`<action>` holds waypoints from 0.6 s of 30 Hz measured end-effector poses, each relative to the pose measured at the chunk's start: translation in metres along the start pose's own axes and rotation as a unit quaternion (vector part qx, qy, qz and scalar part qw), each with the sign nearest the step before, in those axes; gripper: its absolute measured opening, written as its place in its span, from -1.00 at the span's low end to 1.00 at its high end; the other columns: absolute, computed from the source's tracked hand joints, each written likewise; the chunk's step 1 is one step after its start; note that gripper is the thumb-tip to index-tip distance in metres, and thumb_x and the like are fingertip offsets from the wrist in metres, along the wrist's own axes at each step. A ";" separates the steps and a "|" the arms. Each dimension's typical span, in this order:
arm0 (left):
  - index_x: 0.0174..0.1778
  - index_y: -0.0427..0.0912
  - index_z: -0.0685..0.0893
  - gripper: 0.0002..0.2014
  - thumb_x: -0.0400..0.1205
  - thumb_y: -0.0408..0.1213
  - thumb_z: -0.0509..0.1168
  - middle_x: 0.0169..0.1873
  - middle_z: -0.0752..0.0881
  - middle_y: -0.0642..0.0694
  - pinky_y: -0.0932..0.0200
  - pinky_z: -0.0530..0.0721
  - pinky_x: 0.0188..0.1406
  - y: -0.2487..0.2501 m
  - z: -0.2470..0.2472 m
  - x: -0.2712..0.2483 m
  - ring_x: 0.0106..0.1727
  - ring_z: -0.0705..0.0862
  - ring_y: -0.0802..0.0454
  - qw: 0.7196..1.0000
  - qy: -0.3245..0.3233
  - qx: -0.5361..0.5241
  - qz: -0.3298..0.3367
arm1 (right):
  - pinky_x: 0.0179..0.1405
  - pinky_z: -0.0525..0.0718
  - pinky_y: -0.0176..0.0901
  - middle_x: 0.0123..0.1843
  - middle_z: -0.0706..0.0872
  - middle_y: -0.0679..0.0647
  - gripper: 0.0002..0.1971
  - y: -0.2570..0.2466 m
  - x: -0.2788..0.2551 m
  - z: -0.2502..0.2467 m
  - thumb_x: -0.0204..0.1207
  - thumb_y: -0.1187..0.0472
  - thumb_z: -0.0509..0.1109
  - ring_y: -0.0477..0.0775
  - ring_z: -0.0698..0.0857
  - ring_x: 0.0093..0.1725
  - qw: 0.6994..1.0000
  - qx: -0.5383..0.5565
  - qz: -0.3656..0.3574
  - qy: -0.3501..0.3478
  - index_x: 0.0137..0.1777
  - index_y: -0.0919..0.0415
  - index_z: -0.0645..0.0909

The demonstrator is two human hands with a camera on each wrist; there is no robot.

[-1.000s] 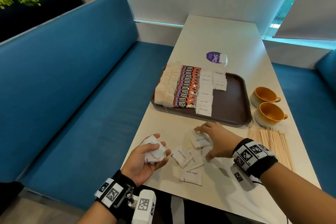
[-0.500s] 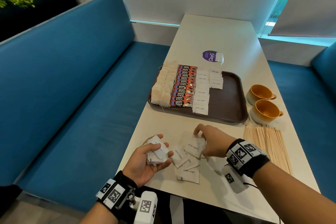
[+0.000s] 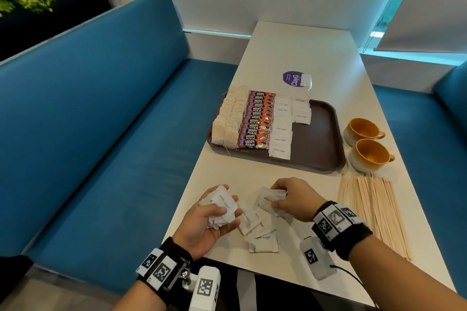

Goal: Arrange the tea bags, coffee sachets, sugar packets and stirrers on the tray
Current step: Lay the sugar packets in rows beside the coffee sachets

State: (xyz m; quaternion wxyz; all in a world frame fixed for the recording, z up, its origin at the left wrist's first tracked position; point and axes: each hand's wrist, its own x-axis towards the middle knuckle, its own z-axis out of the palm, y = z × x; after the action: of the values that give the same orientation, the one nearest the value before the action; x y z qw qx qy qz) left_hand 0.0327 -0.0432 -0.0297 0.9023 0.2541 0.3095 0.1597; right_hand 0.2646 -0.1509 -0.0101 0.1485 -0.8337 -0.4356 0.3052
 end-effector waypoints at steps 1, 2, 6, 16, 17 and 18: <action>0.41 -0.20 0.65 -0.41 0.47 -0.70 0.24 0.25 0.75 -0.43 -0.10 0.84 -0.25 -0.001 -0.001 0.000 0.06 0.80 -0.39 1.000 -0.003 0.006 0.003 | -0.02 0.58 -0.18 0.04 0.77 -0.01 -0.81 0.001 -0.001 -0.004 0.49 0.16 0.57 0.02 0.69 0.03 1.000 0.012 0.002 0.012 0.07 -0.02 0.72; 0.38 -0.19 0.67 -0.39 0.44 -0.72 0.24 0.27 0.73 -0.44 -0.11 0.84 -0.24 -0.002 -0.001 0.000 0.08 0.80 -0.40 1.000 -0.005 0.007 0.005 | -0.03 0.57 -0.17 0.00 0.78 -0.03 -0.83 0.003 -0.002 -0.009 0.50 0.18 0.57 0.03 0.70 0.01 0.999 0.027 0.002 0.027 0.04 -0.04 0.72; 0.33 -0.18 0.70 -0.40 0.37 -0.66 0.30 0.14 0.73 -0.40 -0.25 0.84 -0.11 -0.005 0.004 0.001 0.20 0.75 -0.51 0.999 -0.031 -0.017 -0.002 | 0.00 0.75 0.02 -0.09 0.85 0.02 -0.82 -0.005 -0.014 -0.024 0.50 0.28 0.59 0.02 0.79 -0.11 0.979 0.182 -0.035 0.083 0.06 0.05 0.77; 0.41 -0.04 0.67 -0.50 0.54 -0.22 0.58 0.30 0.74 -0.27 -0.08 0.83 -0.17 -0.011 0.030 -0.001 0.08 0.80 -0.20 0.998 -0.061 0.003 -0.013 | -0.23 0.65 -0.32 -0.08 0.78 -0.10 -0.65 -0.059 -0.038 0.006 0.22 0.15 0.80 -0.21 0.62 -0.33 0.969 0.225 -0.103 0.021 -0.04 -0.07 0.76; 0.36 -0.02 0.70 -0.59 0.58 -0.31 0.50 0.24 0.75 -0.26 -0.01 0.82 -0.23 -0.011 0.028 -0.001 0.01 0.80 -0.17 0.999 -0.047 0.009 -0.006 | -0.22 0.64 -0.31 -0.01 0.76 -0.10 -0.64 -0.057 -0.035 0.007 0.22 0.10 0.80 -0.18 0.60 -0.31 0.969 0.221 -0.101 0.040 -0.03 -0.12 0.76; 0.33 -0.01 0.72 -0.62 0.60 -0.38 0.44 0.19 0.75 -0.27 0.03 0.80 -0.28 -0.009 0.024 -0.001 -0.01 0.79 -0.19 0.999 -0.041 0.004 -0.003 | -0.20 0.63 -0.30 0.03 0.74 -0.08 -0.65 -0.055 -0.032 0.006 0.25 0.06 0.78 -0.15 0.59 -0.30 0.968 0.225 -0.094 0.061 0.00 -0.14 0.75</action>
State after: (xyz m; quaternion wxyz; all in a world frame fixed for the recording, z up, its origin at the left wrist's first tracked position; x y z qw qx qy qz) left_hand 0.0484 -0.0601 -0.0178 0.9136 0.2635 0.2736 0.1450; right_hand 0.2119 -0.1455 0.0257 0.3865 -0.7509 -0.4226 0.3289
